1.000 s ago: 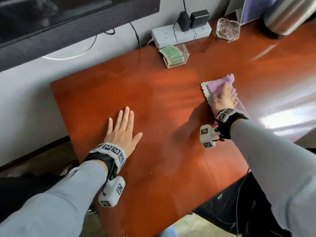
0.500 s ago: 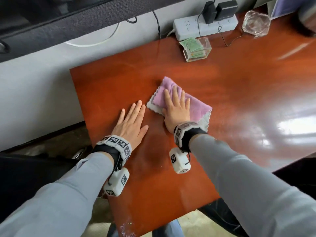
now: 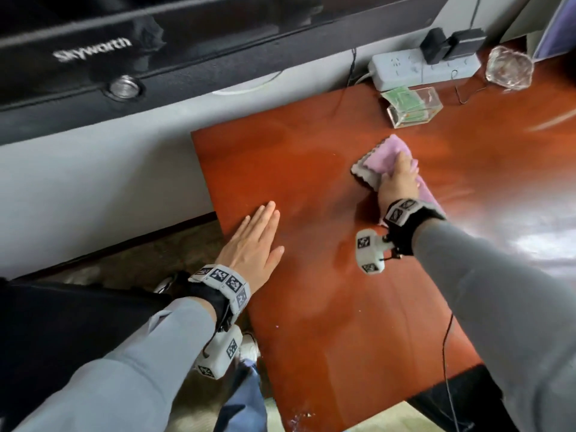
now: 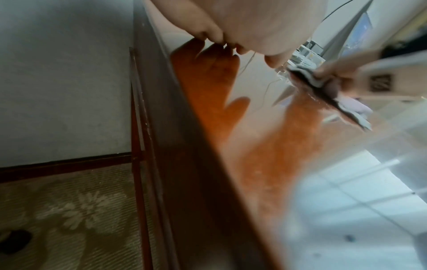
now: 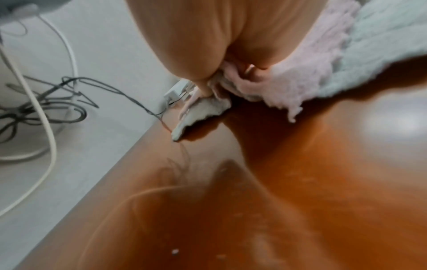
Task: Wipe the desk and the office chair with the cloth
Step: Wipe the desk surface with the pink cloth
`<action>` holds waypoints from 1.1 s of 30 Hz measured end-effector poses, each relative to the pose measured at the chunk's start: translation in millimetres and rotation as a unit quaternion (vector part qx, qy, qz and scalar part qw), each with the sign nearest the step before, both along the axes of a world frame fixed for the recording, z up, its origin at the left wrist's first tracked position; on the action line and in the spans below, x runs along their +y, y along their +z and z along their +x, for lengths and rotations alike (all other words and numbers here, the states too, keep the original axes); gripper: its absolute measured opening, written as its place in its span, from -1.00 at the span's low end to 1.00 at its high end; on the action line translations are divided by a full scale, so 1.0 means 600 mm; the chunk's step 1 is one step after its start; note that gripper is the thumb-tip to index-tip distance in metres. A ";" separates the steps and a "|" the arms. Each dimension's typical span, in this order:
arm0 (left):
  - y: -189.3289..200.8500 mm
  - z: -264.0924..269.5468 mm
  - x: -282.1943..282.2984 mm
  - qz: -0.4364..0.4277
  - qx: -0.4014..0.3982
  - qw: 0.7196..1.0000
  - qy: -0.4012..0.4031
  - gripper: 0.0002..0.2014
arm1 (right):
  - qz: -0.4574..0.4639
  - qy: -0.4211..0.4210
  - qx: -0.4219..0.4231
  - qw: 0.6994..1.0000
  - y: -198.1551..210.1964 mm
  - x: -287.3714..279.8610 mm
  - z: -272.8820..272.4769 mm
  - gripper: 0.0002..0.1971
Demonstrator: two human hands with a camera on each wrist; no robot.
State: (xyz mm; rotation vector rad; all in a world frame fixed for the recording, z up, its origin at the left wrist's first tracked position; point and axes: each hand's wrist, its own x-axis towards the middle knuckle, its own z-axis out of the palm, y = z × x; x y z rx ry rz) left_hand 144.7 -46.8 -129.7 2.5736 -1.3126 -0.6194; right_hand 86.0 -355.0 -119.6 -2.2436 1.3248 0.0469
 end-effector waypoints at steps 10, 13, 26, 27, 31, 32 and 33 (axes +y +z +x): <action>0.002 0.061 0.039 -0.089 0.044 0.995 0.004 -0.36 | -0.019 0.279 0.013 0.960 -0.020 0.223 0.105 -0.22; 0.024 0.079 0.043 -0.118 0.085 0.983 0.111 -0.39 | 0.016 0.331 0.013 0.943 -0.013 0.276 0.050 -0.16; 0.019 0.106 0.077 0.029 -0.043 0.999 -0.006 -0.25 | -0.009 0.326 0.034 0.945 -0.016 0.297 0.024 -0.29; 0.018 0.101 0.075 0.033 -0.046 0.998 0.000 -0.25 | -0.007 0.342 0.024 0.939 -0.019 0.317 0.004 -0.29; 0.020 0.084 0.063 0.082 -0.077 0.994 -0.002 -0.24 | -0.017 0.396 -0.038 0.917 -0.031 0.369 -0.097 -0.31; 0.022 0.077 0.061 0.092 -0.074 0.993 -0.007 -0.24 | -0.016 0.403 -0.042 0.914 -0.034 0.378 -0.121 -0.31; 0.024 0.066 0.061 0.097 -0.070 0.993 -0.013 -0.24 | -0.014 0.408 -0.043 0.912 -0.037 0.387 -0.145 -0.30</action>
